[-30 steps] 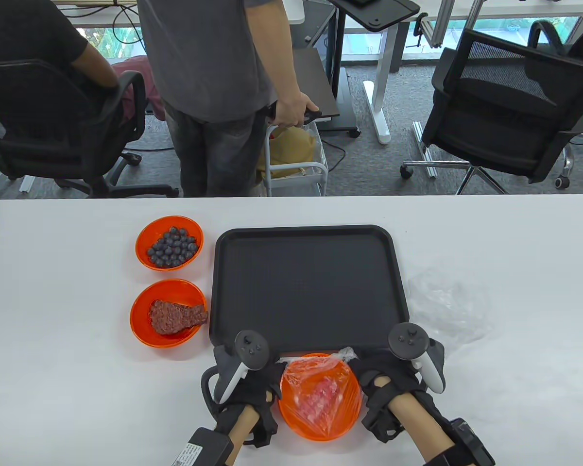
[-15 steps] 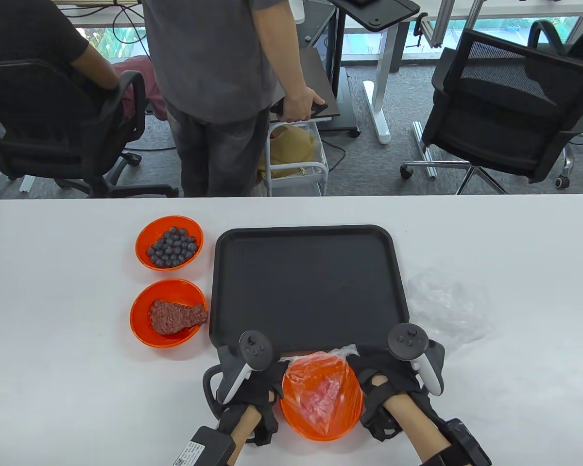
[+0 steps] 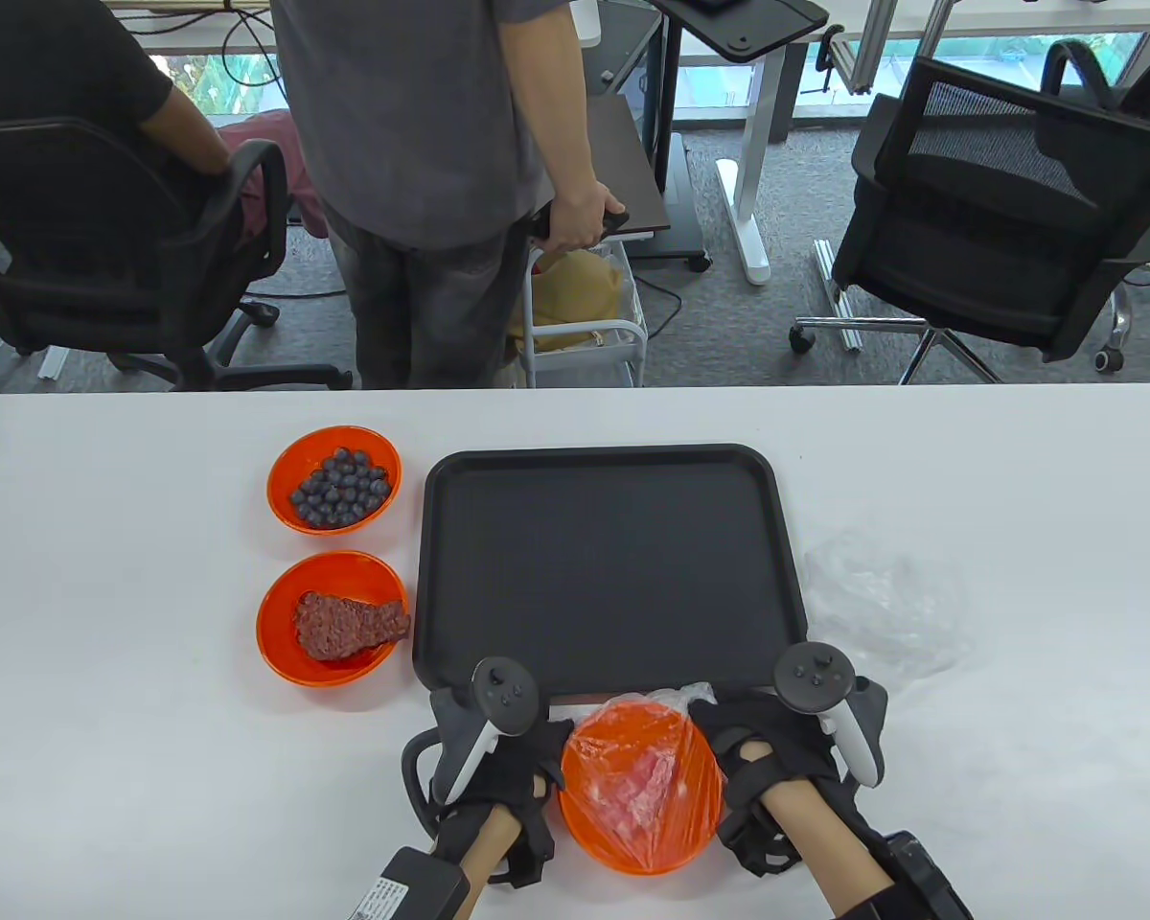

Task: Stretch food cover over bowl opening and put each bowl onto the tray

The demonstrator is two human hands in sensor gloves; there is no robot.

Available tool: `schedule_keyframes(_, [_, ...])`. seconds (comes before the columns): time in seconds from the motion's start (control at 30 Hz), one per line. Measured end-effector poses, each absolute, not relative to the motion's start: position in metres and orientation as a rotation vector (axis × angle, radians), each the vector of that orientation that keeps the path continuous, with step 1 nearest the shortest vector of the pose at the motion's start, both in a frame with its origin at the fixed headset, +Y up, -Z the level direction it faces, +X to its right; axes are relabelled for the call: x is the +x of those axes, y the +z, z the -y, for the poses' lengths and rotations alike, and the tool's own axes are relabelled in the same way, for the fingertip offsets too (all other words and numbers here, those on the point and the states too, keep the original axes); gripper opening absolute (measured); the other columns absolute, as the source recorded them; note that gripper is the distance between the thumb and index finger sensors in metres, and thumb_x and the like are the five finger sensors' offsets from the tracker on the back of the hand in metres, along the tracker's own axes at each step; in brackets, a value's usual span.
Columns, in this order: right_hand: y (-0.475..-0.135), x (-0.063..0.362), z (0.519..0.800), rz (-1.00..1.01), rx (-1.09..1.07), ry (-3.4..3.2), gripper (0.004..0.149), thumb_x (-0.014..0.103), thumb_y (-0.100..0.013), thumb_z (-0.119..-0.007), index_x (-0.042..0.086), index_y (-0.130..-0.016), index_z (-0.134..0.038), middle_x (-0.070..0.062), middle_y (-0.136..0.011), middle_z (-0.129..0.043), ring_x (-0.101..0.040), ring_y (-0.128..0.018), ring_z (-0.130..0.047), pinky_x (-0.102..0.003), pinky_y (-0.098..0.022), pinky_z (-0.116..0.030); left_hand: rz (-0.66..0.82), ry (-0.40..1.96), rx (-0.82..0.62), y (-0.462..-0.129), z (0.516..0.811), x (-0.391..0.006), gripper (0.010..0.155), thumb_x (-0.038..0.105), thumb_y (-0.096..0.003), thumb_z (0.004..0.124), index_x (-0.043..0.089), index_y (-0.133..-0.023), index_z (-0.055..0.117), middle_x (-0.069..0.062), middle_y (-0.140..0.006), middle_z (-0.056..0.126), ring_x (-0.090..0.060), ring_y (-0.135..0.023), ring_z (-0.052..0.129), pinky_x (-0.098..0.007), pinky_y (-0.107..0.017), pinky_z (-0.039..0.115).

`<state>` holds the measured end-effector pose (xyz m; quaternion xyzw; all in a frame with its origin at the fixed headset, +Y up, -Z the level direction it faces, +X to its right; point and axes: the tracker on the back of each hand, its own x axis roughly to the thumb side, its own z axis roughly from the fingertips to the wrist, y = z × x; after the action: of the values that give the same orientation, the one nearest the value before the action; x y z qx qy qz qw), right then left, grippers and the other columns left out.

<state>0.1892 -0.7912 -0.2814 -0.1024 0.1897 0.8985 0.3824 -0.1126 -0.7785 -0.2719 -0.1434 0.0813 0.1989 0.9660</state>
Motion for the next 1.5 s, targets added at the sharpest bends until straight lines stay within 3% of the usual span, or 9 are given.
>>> schedule_keyframes(0.43, [-0.278, 0.201, 0.792, -0.575, -0.222, 2.203, 0.055, 0.046, -0.049, -0.09, 0.009, -0.09, -0.085, -0.004, -0.062, -0.105, -0.023, -0.028, -0.113, -0.027, -0.011, -0.099, -0.039, 0.569, -0.368, -0.27, 0.782, -0.128, 0.058, 0.059, -0.043, 0.095, 0.027, -0.09, 0.083, 0.01, -0.052, 0.101, -0.019, -0.024, 0.102, -0.034, -0.012, 0.094])
schedule_keyframes(0.7, [-0.276, 0.208, 0.791, -0.569, -0.235, 2.193, 0.057, 0.045, -0.049, -0.09, 0.008, -0.092, -0.084, -0.005, -0.064, -0.104, -0.025, -0.031, -0.113, -0.028, -0.013, -0.099, -0.029, 0.666, -0.413, -0.269, 0.781, -0.137, 0.056, 0.053, -0.0445, 0.096, 0.031, -0.095, 0.085, 0.007, -0.065, 0.102, -0.022, -0.033, 0.104, -0.036, -0.02, 0.097])
schedule_keyframes(1.0, [-0.274, 0.209, 0.788, -0.558, -0.209, 2.194, 0.061, 0.047, -0.05, -0.087, 0.007, -0.095, -0.082, -0.008, -0.069, -0.103, -0.028, -0.035, -0.113, -0.031, -0.016, -0.099, -0.01, 0.851, -0.511, -0.267, 0.777, -0.15, 0.061, 0.046, -0.0462, 0.096, 0.027, -0.101, 0.078, -0.002, -0.09, 0.095, -0.029, -0.057, 0.106, -0.042, -0.038, 0.099])
schedule_keyframes(1.23, [-0.267, 0.205, 0.777, -0.482, -0.175, 2.228, 0.065, 0.053, -0.052, -0.082, 0.009, -0.1, -0.079, -0.016, -0.084, -0.094, -0.036, -0.048, -0.109, -0.038, -0.024, -0.099, 0.022, 0.853, -0.538, -0.263, 0.772, -0.15, 0.062, 0.045, -0.0479, 0.093, 0.027, -0.104, 0.074, -0.003, -0.101, 0.088, -0.033, -0.071, 0.101, -0.047, -0.049, 0.094])
schedule_keyframes(1.5, [-0.262, 0.201, 0.769, -0.471, -0.137, 2.238, 0.069, 0.054, -0.052, -0.083, 0.008, -0.103, -0.076, -0.019, -0.088, -0.092, -0.041, -0.055, -0.107, -0.044, -0.028, -0.098, 0.061, 0.757, -0.461, -0.255, 0.749, -0.147, 0.07, 0.05, -0.0475, 0.092, 0.03, -0.11, 0.066, -0.007, -0.116, 0.071, -0.041, -0.1, 0.082, -0.06, -0.069, 0.075])
